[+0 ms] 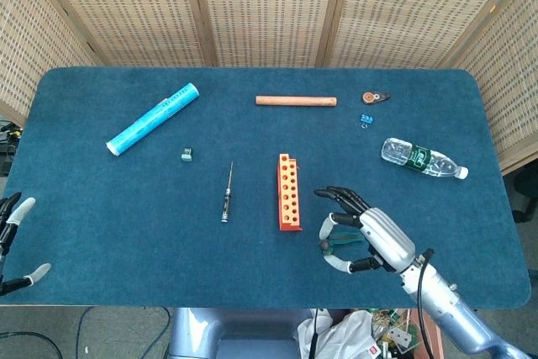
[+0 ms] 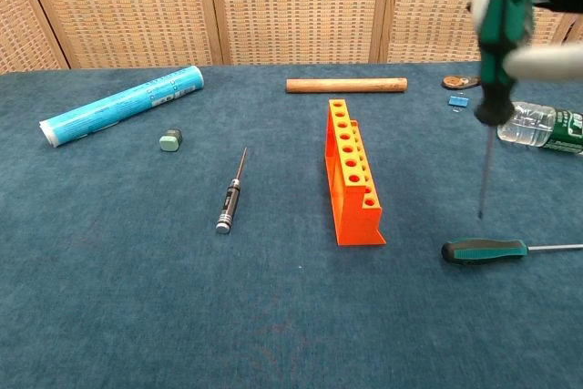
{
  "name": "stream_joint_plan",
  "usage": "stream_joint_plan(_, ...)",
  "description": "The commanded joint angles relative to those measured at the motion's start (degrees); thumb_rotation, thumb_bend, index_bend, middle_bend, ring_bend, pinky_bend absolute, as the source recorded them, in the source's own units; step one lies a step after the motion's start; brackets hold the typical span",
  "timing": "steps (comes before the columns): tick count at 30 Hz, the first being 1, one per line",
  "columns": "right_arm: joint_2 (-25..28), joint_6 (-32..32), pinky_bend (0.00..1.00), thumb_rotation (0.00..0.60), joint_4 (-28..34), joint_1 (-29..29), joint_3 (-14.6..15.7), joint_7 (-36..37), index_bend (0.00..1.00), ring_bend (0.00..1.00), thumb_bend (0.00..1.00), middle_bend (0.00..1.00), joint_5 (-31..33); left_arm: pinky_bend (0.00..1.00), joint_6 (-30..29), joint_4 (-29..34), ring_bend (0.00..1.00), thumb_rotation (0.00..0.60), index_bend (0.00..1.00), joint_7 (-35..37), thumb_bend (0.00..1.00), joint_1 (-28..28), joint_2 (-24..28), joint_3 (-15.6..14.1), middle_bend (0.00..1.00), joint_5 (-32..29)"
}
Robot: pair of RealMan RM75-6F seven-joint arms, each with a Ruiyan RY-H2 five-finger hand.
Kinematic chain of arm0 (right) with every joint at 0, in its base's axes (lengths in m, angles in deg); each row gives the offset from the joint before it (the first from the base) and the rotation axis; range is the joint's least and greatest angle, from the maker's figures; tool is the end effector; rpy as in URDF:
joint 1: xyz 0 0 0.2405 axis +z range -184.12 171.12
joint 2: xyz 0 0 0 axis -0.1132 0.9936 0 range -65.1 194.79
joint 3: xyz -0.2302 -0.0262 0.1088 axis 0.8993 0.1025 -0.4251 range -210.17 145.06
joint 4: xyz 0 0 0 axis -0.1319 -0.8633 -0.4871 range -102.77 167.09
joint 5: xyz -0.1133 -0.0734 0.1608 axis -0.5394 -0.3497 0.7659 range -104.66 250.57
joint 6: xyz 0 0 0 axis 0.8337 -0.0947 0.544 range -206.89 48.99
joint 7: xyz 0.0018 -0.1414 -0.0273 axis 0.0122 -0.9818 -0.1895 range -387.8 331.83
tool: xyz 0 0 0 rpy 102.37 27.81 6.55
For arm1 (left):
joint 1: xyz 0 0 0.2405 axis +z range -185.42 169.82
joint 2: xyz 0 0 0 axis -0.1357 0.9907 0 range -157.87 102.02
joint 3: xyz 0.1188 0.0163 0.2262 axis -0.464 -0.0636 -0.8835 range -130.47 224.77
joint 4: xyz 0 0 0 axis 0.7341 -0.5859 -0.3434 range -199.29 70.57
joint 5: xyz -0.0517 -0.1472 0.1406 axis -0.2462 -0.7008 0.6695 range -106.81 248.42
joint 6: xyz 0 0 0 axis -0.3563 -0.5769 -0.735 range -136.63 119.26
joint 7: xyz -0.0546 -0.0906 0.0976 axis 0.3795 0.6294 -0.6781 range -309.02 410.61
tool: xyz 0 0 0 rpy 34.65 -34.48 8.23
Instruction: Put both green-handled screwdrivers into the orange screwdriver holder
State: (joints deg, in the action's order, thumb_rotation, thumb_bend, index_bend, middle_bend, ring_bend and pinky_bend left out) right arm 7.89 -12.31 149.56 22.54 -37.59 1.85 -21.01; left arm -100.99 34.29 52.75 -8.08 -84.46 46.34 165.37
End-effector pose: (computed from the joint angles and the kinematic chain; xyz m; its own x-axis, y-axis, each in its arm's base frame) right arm -0.1230 -0.2419 0.1239 -0.1661 -0.4733 0.8651 -0.8400 -0.3916 -0.3756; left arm -0.2893 0.1419 0.1898 0.3855 -0.0253 0.9223 0.9186 -0.0830 -0.3863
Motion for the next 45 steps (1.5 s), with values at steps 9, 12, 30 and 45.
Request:
stream_joint_plan(9, -9.89, -6.24, 0.0, 0.6, -6.43, 9.03, -9.5, 8.19, 0.63, 0.0, 0.44, 0.12, 13.13, 0.0, 1.6, 0.09, 0.0, 0.6, 0.0, -2.07, 0.0, -1.02, -0.98, 0.91, 0.0, -1.58)
stream_joint_plan(12, -12.9, -6.28, 0.0, 0.6, -8.57, 9.63, -10.26, 9.93, 0.63, 0.0, 0.44, 0.12, 14.62, 0.0, 2.35, 0.41, 0.0, 0.6, 0.0, -2.74, 0.0, -1.31, -1.09, 1.13, 0.0, -2.41)
stream_joint_plan(30, -18.1, -7.13, 0.0, 0.6, -15.45, 10.28, -11.0, 11.4, 0.63, 0.0, 0.44, 0.13, 16.49, 0.0, 4.39, 1.02, 0.0, 0.6, 0.0, -5.27, 0.0, -2.2, -1.8, 1.38, 0.0, -4.06)
stream_joint_plan(45, -19.73, -7.38, 0.0, 0.6, -17.05, 9.87, -10.48, 9.93, 0.63, 0.0, 0.44, 0.13, 16.3, 0.0, 4.84, 0.93, 0.0, 0.6, 0.0, -5.25, 0.0, -2.45, -1.82, 1.35, 0.0, -4.42)
